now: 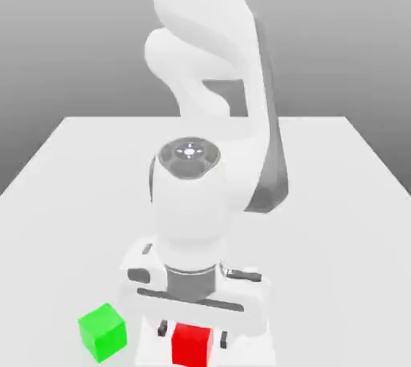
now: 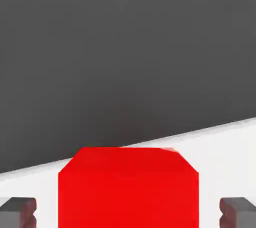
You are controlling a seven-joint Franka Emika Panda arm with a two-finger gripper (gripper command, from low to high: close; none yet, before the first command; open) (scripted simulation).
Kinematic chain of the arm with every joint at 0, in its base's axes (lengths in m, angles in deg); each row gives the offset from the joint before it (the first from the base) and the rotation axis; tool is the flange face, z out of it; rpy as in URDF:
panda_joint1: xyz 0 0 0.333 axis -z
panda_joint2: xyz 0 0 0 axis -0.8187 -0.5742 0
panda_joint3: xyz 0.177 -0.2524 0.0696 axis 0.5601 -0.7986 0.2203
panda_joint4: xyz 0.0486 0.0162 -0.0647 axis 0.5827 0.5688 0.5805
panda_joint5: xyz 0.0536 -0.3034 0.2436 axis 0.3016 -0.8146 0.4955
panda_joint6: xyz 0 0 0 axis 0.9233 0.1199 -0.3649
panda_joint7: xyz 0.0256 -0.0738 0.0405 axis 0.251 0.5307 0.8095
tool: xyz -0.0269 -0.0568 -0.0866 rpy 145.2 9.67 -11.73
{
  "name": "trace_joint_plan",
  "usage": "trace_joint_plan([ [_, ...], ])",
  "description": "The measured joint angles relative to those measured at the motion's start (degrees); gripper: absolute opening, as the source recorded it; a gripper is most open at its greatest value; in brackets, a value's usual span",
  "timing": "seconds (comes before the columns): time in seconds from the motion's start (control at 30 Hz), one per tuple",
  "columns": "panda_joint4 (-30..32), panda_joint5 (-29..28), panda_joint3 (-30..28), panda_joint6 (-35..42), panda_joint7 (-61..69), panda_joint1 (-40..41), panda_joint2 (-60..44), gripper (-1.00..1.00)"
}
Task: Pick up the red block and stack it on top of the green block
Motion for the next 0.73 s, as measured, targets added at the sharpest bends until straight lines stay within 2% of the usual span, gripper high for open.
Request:
trace_joint_plan([
  [0.13, -0.02, -0.07, 0.03, -0.18, -0.06, 0.04, -0.21, -1.0],
  [0.3, 1.33, 0.28, 0.06, 7.26, 0.35, 0.57, 8.58, -1.0],
  [0.47, 1.67, 1.94, -5.9, 12.14, 4.83, 7.9, 13.78, -1.0],
  [0.6, 1.38, 3.92, -6.11, 6.66, 6.82, 9.82, 7.92, -1.0],
  [0.63, 1.3, 4.35, -5.89, 5.02, 7.15, 10.04, 6.19, 1.0],
  [0.73, 1.3, 4.35, -5.89, 5.02, 7.15, 10.04, 6.19, 1.0],
])
